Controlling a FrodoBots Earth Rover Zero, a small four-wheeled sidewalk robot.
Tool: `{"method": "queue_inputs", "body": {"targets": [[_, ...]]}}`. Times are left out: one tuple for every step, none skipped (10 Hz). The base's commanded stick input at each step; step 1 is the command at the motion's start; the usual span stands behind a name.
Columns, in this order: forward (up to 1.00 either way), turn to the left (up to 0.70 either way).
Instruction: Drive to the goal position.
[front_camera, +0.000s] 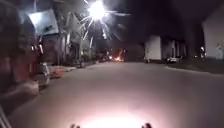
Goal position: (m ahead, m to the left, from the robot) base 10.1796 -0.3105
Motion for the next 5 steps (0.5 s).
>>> {"method": "queue_inputs", "body": {"targets": [[0.7,0.0],[0.7,0.0],[0.7,0.0],[0.7,0.0],[0.7,0.0]]}}
